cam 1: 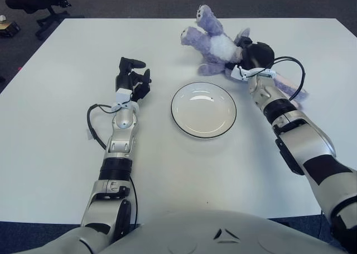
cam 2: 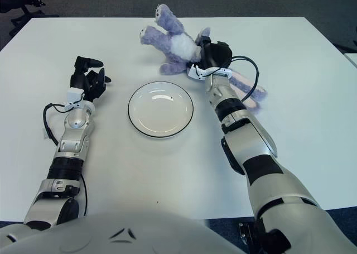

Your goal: Put the doll into the plate.

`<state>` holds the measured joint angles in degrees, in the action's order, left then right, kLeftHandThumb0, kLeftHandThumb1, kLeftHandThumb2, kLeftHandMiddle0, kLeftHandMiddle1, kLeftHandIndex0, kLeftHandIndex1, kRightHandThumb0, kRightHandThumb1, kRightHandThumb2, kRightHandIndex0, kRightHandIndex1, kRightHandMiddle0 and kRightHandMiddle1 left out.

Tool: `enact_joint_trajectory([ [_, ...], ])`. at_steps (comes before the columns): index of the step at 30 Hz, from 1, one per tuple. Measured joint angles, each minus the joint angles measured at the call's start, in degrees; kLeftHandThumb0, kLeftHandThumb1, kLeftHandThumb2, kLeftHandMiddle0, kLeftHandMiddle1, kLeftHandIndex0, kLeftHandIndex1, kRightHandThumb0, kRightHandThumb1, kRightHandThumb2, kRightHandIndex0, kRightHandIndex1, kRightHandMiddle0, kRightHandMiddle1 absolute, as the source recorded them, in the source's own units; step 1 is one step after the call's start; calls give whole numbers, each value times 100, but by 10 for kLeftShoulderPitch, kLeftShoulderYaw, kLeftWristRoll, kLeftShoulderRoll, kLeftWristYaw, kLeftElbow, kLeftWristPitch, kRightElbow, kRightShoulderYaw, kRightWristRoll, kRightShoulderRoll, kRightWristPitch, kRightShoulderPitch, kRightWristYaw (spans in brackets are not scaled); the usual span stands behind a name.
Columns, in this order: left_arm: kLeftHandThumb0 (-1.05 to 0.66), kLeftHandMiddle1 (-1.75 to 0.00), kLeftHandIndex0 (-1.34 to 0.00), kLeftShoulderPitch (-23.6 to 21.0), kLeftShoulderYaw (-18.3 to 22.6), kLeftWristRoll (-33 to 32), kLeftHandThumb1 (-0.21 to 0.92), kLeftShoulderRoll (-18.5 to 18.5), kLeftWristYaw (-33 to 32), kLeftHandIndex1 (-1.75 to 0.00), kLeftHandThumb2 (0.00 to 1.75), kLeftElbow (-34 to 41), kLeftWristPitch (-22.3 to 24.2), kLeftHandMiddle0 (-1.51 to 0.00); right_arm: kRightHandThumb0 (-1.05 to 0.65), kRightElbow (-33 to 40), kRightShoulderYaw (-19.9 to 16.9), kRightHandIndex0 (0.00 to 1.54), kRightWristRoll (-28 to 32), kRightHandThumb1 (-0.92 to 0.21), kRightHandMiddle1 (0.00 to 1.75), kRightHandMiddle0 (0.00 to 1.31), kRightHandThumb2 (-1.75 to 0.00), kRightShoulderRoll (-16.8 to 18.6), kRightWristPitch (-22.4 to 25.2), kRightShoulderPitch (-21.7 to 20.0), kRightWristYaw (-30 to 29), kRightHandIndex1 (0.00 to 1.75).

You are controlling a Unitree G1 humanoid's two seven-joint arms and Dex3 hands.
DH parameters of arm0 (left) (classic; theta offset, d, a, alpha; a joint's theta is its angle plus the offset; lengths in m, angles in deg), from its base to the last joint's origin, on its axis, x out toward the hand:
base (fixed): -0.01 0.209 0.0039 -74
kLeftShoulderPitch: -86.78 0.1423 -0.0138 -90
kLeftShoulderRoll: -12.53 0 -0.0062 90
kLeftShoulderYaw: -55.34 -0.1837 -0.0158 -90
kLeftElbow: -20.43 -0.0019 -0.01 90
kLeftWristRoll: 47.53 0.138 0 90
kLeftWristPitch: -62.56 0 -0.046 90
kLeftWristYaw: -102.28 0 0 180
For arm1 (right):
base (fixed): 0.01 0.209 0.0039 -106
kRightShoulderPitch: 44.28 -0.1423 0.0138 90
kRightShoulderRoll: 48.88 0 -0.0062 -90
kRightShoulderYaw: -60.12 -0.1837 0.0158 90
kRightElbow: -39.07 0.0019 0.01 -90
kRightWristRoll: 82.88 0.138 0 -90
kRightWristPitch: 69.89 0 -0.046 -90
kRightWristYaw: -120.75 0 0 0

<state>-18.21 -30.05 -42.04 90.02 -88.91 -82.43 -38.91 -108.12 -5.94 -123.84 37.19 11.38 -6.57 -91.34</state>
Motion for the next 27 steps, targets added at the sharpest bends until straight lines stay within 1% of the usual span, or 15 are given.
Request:
enact_joint_trajectory([
  [4,-34,-147,-25,0,0,0,92,0,0,-169,47,-3,0,-67,21,23,-7,74,3,-51,175,58,-97,-17,-33,4,0,175],
  [8,-35,-147,-25,-1,0,0,92,1,0,-169,46,-5,0,-67,22,55,-15,74,3,-49,175,59,-100,-31,-49,10,3,175],
  [17,-35,-146,-26,-1,0,0,92,2,0,-169,46,-7,0,-68,21,90,-36,75,13,-47,175,60,-102,-46,-64,14,20,175],
  [21,-35,-145,-26,-2,0,0,92,2,0,-169,46,-8,-2,-68,21,111,-45,75,18,-47,175,60,-102,-53,-64,17,41,175],
  [26,-35,-145,-26,-3,0,0,92,3,0,-169,46,-9,-3,-68,20,160,-60,75,24,-47,175,60,-102,-64,-58,21,84,175],
  [27,-35,-145,-26,-3,0,0,92,3,0,-169,46,-9,-3,-68,19,168,-63,76,24,-49,175,60,-99,-64,-57,21,90,175],
])
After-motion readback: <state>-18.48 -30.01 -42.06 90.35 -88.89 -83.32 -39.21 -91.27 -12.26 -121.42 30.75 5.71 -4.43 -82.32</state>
